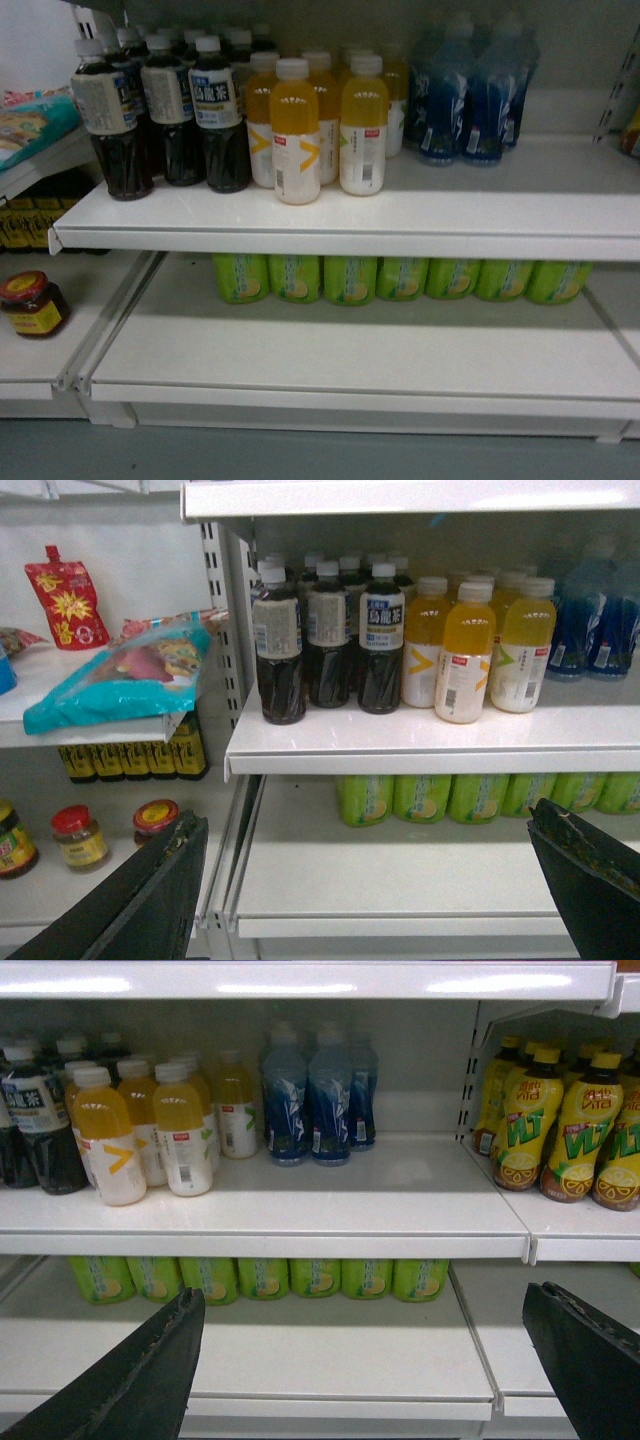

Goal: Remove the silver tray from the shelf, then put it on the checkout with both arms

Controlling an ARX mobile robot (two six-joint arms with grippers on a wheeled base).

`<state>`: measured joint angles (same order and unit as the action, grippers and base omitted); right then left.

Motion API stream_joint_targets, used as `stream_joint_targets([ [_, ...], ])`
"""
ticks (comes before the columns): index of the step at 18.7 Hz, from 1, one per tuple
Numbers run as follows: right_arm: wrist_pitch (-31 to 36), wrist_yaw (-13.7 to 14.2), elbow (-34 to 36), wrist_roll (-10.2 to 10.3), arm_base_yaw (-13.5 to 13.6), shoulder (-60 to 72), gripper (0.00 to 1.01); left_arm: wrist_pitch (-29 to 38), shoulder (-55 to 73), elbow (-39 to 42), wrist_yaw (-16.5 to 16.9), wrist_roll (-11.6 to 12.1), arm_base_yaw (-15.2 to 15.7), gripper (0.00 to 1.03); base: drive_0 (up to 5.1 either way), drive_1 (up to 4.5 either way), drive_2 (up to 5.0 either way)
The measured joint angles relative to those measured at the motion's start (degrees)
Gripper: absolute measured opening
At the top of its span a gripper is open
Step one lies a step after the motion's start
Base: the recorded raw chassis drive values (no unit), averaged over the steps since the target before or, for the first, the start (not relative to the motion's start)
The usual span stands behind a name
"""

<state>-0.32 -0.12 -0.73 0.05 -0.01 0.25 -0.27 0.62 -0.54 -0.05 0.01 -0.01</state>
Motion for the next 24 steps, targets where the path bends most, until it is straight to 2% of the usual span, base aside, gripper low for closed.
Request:
stream_joint_targets([
  [24, -0.04, 0.11, 0.00, 0.11, 0.00, 0.00, 0.98, 0.02, 0.00, 0.00, 0.04, 0.02, 0.00, 0.98, 0.0, 0.00, 0.0],
])
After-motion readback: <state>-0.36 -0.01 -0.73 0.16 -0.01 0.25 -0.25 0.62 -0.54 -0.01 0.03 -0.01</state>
